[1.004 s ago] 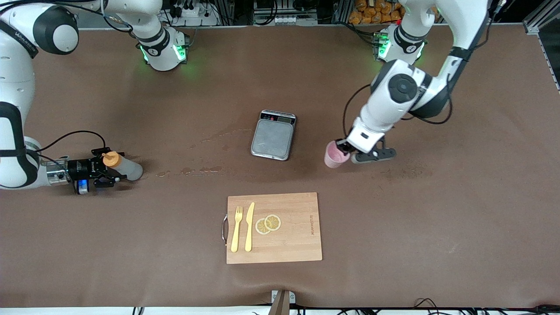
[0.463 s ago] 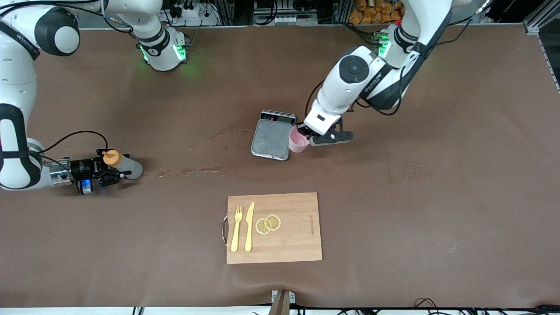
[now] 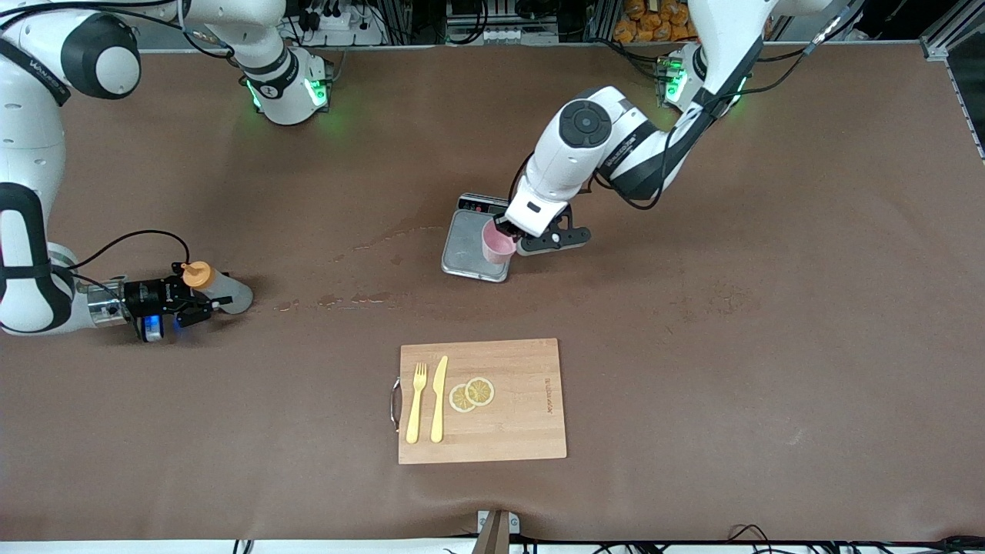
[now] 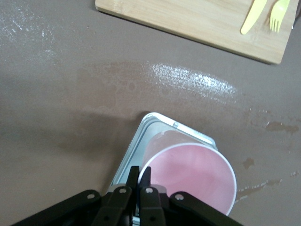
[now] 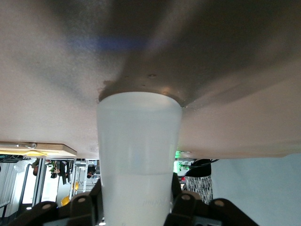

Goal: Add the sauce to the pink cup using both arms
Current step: 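Carry the pink cup with the left gripper onto the silver scale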

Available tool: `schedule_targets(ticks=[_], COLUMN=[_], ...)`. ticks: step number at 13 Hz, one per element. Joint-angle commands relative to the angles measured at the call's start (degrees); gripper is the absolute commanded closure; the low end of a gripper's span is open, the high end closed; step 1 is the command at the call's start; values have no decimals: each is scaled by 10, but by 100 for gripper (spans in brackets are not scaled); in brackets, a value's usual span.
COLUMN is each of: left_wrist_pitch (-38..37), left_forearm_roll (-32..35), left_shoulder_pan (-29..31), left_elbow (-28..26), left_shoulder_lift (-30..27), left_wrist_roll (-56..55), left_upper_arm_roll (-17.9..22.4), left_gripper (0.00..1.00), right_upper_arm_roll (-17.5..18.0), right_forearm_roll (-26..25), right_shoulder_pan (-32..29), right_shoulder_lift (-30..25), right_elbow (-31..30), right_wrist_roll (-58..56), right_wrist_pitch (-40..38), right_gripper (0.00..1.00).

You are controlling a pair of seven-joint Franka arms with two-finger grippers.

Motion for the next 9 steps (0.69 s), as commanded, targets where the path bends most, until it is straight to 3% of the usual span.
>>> schedule_targets(ticks=[1, 5, 9], left_wrist_pitch=[-8, -8, -8], left_forearm_roll=[51, 59, 117], left_shoulder_pan=[-26, -53, -62], left_elbow=[44, 44, 44], left_shoulder_lift=[38, 51, 64], left_wrist_roll=[-68, -85, -119], left_upper_arm_roll=[3, 5, 4], left_gripper=[100, 100, 100], right_upper_arm_roll=[0, 0, 0], right_forearm_roll=[10, 10, 12], right_shoulder_pan=[-5, -5, 0], right_shoulder_lift=[13, 12, 6], right_elbow=[7, 9, 36], right_wrist_roll=[-18, -15, 29], right_wrist_pitch=[-3, -3, -49], right_gripper=[58, 62, 62])
